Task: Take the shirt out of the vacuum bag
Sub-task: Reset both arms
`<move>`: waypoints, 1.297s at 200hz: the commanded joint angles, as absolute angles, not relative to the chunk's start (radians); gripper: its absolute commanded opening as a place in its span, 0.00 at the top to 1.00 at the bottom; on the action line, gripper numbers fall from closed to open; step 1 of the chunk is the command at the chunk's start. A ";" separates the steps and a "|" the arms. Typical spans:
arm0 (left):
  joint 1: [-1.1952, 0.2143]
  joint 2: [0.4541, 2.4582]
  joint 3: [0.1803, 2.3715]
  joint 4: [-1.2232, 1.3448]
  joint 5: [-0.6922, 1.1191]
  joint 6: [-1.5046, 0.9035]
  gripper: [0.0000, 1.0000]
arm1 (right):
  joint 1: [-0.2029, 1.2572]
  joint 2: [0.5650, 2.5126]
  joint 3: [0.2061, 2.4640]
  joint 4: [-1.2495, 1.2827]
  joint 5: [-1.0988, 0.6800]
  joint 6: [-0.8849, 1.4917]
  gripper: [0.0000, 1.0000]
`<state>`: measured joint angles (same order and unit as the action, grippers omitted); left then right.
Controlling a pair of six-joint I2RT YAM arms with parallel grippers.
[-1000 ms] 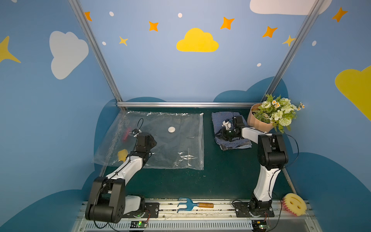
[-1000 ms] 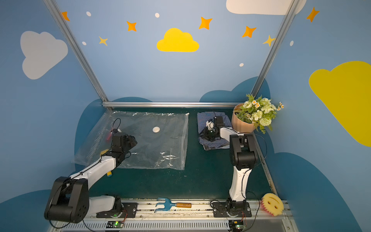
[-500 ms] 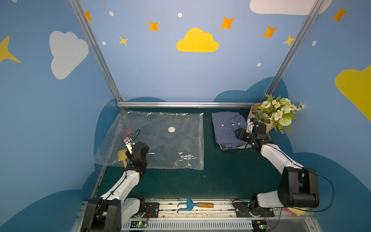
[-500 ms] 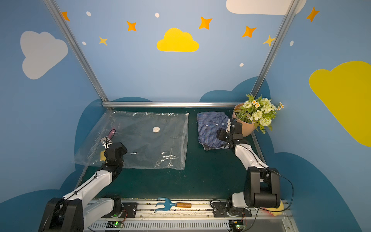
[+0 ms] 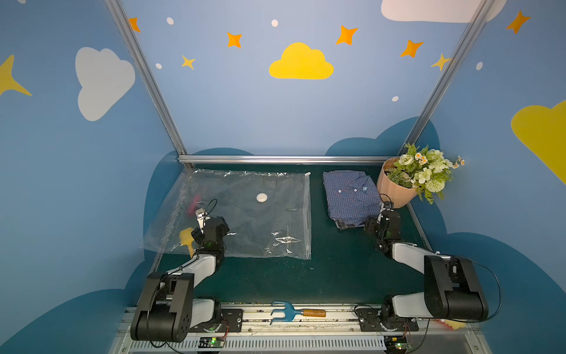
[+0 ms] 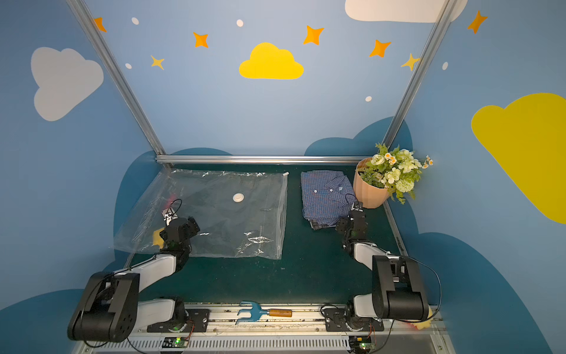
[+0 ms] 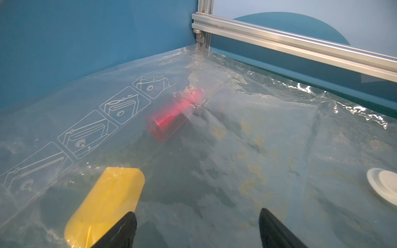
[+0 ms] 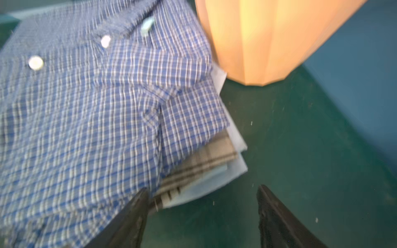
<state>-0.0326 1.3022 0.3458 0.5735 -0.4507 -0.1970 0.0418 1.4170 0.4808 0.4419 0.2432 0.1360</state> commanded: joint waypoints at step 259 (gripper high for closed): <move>-0.019 1.530 0.400 0.794 -0.227 -0.087 0.00 | 0.042 1.511 0.398 0.805 0.076 0.019 0.14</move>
